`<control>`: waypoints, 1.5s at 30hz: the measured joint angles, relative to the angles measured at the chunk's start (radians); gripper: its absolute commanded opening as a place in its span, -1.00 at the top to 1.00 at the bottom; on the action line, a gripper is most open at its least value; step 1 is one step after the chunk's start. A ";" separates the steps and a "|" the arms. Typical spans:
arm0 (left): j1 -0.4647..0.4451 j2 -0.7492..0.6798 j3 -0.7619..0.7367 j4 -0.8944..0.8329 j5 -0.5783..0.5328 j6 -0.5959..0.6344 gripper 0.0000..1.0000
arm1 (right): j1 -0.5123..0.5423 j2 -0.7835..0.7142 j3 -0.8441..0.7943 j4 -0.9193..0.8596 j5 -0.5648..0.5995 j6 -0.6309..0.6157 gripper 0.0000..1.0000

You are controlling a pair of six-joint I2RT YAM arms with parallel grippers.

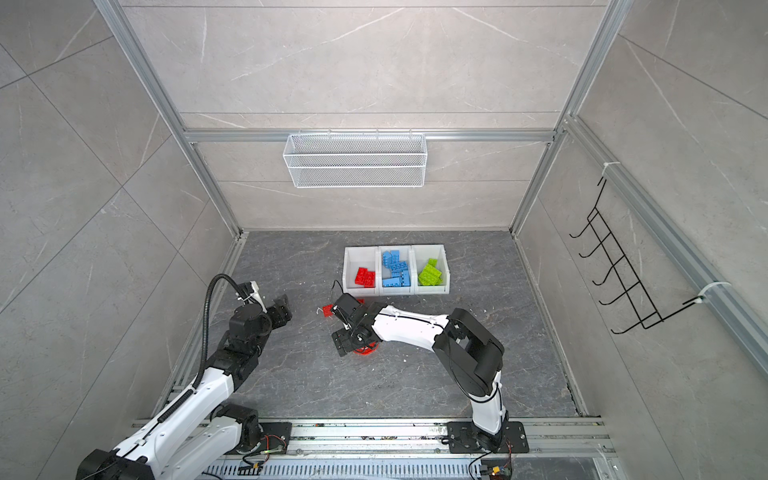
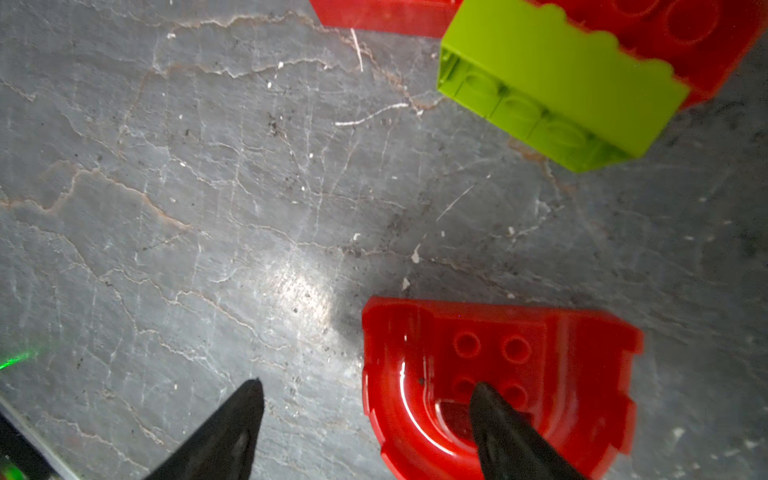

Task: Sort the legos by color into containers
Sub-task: 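Lower the right gripper onto the red arch piece and grasp its edge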

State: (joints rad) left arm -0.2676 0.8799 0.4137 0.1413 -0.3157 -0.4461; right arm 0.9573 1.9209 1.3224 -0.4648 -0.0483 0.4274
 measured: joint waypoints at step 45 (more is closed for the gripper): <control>0.004 0.021 0.000 0.000 0.002 0.000 -0.55 | -0.045 -0.101 -0.103 -0.032 -0.133 0.044 -0.62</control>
State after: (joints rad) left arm -0.2638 0.9012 0.4137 0.1410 -0.3138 -0.4461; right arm 0.9123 1.8202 1.2194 -0.4965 -0.1814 0.4717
